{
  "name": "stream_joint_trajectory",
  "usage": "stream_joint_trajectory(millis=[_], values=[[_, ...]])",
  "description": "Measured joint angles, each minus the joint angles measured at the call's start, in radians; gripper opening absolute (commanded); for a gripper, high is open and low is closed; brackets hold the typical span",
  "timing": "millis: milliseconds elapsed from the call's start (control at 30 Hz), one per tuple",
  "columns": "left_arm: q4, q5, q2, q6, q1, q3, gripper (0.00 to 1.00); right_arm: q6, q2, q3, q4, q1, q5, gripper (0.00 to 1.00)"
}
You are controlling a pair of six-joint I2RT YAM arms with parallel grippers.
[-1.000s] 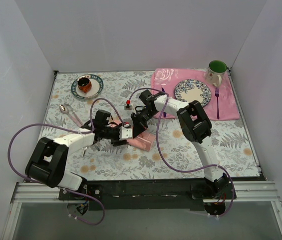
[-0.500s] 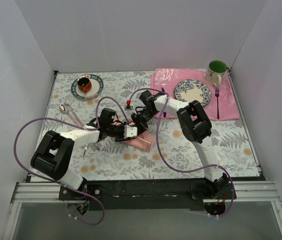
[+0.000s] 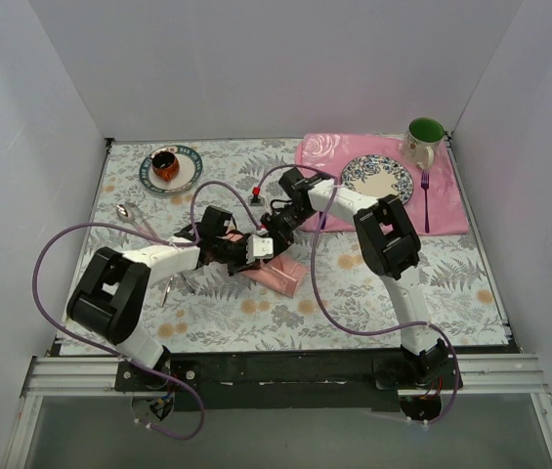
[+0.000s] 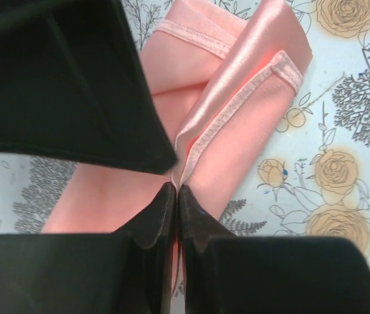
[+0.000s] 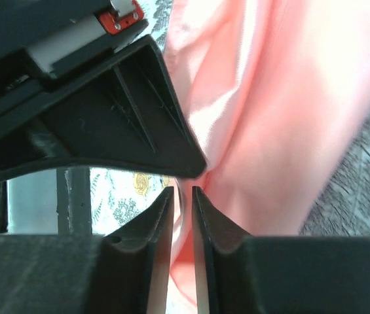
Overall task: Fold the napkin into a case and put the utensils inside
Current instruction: Stuff the top corner of the smaller-rectangle-folded napkin into the folded napkin.
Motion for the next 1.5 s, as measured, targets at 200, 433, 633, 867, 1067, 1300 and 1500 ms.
stream_joint_trajectory(millis=[200,433,633,867,1067,1300,1500], values=[[-0.048,-0.005,0.017,-0.14,-0.003,0.026,0.0,0.12,-0.125,-0.069,0.077,-0.03,0.12,0.29],[-0.093,-0.014,0.056,-0.295,-0.004,0.085,0.0,0.178,-0.177,-0.134,0.106,-0.043,0.25,0.24],[-0.142,-0.014,0.074,-0.399,-0.004,0.119,0.0,0.186,-0.173,-0.151,0.105,-0.039,0.279,0.24],[-0.168,-0.013,0.074,-0.499,0.0,0.123,0.0,0.195,-0.173,-0.224,0.11,-0.038,0.305,0.23],[-0.188,-0.006,0.09,-0.567,0.024,0.132,0.0,0.192,-0.173,-0.265,0.138,-0.038,0.308,0.25],[-0.232,0.021,0.117,-0.629,0.068,0.182,0.0,0.166,-0.183,-0.271,0.15,-0.051,0.224,0.35],[-0.249,0.044,0.158,-0.677,0.07,0.223,0.0,0.148,-0.271,-0.277,0.155,-0.103,0.138,0.48]])
